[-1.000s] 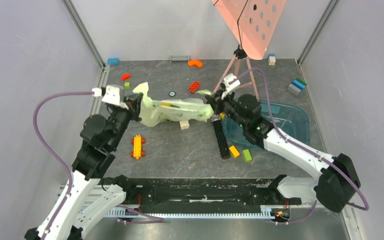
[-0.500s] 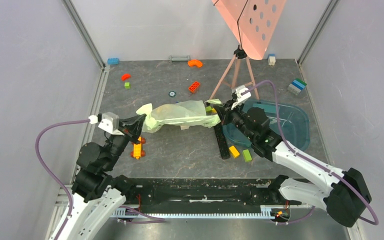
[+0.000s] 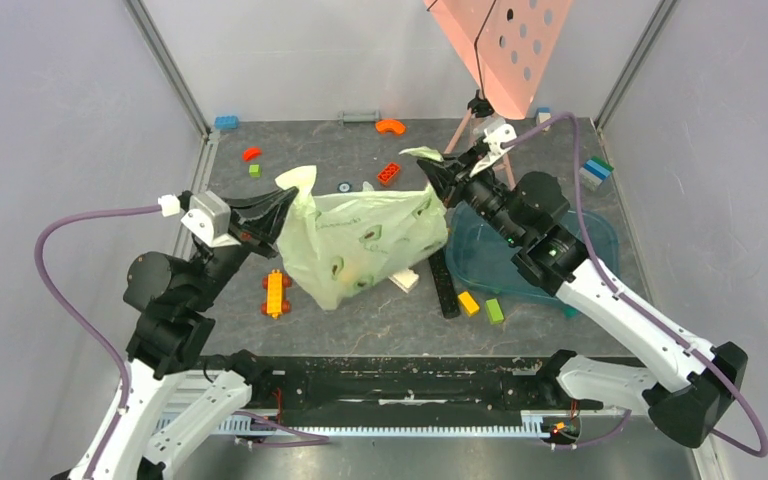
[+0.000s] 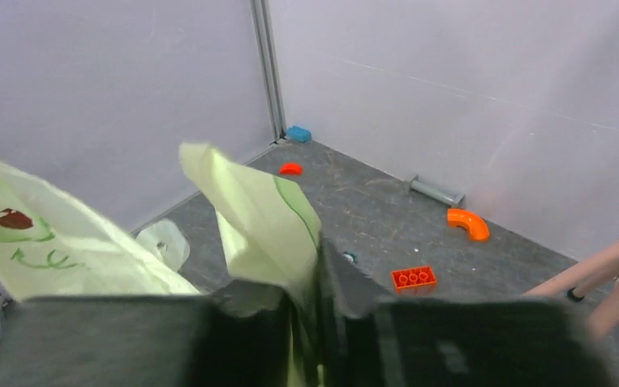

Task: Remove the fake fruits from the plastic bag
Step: Adjust the plastic bag at the center of the board.

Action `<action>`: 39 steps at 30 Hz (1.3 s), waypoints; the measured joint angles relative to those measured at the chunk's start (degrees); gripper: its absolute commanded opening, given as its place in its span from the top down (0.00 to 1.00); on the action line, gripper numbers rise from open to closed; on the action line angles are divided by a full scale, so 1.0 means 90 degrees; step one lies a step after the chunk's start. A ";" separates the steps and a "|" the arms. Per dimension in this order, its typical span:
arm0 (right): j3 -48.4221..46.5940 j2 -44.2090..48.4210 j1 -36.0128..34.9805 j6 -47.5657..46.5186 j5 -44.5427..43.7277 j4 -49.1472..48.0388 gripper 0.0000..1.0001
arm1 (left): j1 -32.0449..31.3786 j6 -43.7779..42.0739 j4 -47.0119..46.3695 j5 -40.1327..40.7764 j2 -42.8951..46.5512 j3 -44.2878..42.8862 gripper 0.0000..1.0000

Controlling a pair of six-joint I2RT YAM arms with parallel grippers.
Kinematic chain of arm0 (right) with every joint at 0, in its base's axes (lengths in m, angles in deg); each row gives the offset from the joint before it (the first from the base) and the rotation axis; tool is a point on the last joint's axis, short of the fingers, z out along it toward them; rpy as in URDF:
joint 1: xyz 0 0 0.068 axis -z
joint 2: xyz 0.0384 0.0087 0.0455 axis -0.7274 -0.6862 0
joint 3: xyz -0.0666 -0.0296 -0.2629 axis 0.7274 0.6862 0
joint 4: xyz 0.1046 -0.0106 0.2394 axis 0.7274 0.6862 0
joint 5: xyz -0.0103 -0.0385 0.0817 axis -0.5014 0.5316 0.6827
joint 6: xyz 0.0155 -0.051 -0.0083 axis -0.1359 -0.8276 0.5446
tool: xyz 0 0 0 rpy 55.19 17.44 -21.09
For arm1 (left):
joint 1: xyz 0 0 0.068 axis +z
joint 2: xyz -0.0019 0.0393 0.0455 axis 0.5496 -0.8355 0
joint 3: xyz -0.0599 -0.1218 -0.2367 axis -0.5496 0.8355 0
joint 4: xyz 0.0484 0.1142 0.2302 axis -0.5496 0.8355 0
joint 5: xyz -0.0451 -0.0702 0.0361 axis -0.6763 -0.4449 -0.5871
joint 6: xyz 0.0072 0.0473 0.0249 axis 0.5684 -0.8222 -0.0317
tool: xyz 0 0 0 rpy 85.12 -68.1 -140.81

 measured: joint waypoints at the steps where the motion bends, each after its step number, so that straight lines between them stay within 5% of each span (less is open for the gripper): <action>1: 0.0007 0.0036 0.0000 0.0002 0.0007 -0.0007 0.68 | 0.0000 -0.0063 -0.0041 -0.0053 -0.0022 -0.0017 0.98; 6: 0.0835 0.0340 0.0000 -0.0041 -0.0017 0.0029 0.40 | 0.0000 -0.0131 -0.0165 -0.0328 0.0367 0.0522 0.98; 13: 0.1472 0.0818 0.0000 -0.0287 0.0032 0.0724 0.30 | 0.0000 -0.0129 -0.0457 -0.0602 0.1241 0.1668 0.98; 16: 0.1183 0.1025 0.0000 -0.0474 0.0129 0.1035 0.62 | 0.0000 -0.0129 -0.0556 -0.0593 0.1256 0.1695 0.98; 21: -0.0034 0.0692 0.0000 -0.0680 0.0175 0.1229 0.98 | 0.0000 -0.0129 -0.0753 -0.0495 0.0760 0.1438 0.98; 25: -0.1120 -0.0272 0.0000 -0.0697 0.0165 0.1256 1.00 | 0.0000 -0.0202 -0.0855 -0.0347 -0.0126 0.0780 0.98; 29: -0.2047 -0.1496 0.0000 -0.0648 0.0185 0.1593 0.69 | 0.0000 -0.0391 -0.0928 -0.0197 -0.0806 0.0209 0.98; 31: -0.2152 -0.1778 0.0000 -0.0600 0.0219 0.1710 0.63 | 0.0007 -0.0461 -0.0950 -0.0187 -0.0981 0.0075 0.98; 39: -0.1853 -0.1270 0.0012 -0.0585 0.0024 0.1897 0.27 | 0.0012 -0.0682 -0.0964 -0.0058 -0.1093 0.0066 0.98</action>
